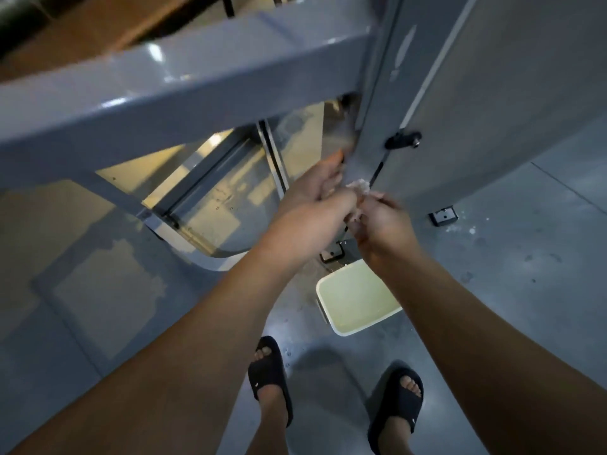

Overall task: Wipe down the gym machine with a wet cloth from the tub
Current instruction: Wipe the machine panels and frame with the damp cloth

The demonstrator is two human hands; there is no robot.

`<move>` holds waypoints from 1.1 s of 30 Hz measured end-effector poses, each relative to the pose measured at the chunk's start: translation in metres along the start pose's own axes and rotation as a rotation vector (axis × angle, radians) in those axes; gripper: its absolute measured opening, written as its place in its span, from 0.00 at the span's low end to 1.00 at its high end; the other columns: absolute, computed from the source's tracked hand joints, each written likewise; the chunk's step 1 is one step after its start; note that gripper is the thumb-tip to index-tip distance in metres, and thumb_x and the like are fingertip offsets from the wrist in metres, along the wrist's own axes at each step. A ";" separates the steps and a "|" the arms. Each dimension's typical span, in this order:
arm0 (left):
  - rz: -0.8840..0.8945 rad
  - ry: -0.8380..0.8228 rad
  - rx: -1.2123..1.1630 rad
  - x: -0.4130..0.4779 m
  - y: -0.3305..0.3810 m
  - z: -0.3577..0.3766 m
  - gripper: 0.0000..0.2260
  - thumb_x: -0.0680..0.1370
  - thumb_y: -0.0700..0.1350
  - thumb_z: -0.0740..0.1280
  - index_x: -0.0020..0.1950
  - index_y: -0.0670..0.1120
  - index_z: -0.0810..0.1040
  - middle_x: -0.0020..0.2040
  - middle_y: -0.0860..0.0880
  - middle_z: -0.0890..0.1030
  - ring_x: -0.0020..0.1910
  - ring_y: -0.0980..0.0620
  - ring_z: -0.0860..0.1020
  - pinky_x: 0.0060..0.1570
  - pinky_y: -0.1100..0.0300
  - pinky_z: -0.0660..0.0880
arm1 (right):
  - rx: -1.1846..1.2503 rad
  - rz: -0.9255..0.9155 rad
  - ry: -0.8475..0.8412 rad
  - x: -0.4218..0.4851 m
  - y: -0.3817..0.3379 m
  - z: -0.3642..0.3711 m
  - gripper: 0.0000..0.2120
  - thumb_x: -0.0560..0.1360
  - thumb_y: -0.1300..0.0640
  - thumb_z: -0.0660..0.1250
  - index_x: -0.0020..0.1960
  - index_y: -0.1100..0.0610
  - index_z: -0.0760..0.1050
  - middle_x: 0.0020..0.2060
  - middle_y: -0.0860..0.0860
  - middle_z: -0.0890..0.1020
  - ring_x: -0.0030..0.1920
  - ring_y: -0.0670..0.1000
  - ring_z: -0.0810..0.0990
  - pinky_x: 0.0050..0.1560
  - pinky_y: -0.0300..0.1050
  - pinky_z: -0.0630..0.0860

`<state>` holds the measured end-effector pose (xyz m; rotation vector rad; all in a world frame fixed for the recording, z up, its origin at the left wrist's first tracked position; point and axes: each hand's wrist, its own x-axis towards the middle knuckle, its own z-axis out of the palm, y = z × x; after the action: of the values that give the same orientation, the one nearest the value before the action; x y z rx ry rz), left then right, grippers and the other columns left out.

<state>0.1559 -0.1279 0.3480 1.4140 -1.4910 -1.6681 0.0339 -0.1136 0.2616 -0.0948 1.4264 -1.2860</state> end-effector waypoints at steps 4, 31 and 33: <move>0.123 0.171 0.189 -0.040 0.048 -0.010 0.15 0.79 0.37 0.64 0.59 0.55 0.80 0.54 0.61 0.82 0.53 0.72 0.77 0.57 0.72 0.73 | -0.024 0.004 -0.084 -0.042 -0.031 0.000 0.02 0.79 0.66 0.69 0.49 0.62 0.78 0.40 0.59 0.83 0.46 0.56 0.83 0.60 0.57 0.80; 0.424 -0.023 1.522 -0.031 0.166 -0.079 0.17 0.80 0.57 0.62 0.60 0.47 0.63 0.51 0.43 0.79 0.39 0.42 0.77 0.35 0.54 0.72 | 0.089 -0.083 -0.008 -0.183 -0.106 -0.005 0.07 0.81 0.59 0.68 0.58 0.51 0.76 0.49 0.55 0.85 0.42 0.54 0.88 0.46 0.52 0.84; 0.408 -0.044 1.510 -0.030 0.169 -0.082 0.17 0.79 0.58 0.62 0.56 0.52 0.57 0.47 0.45 0.79 0.36 0.43 0.76 0.37 0.52 0.77 | 0.123 -0.128 0.013 -0.192 -0.111 0.006 0.05 0.81 0.56 0.68 0.56 0.50 0.78 0.45 0.52 0.85 0.42 0.53 0.87 0.47 0.52 0.84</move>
<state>0.1948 -0.1841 0.5255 1.3932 -2.9861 -0.0898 0.0398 -0.0317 0.4675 -0.0964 1.3662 -1.4786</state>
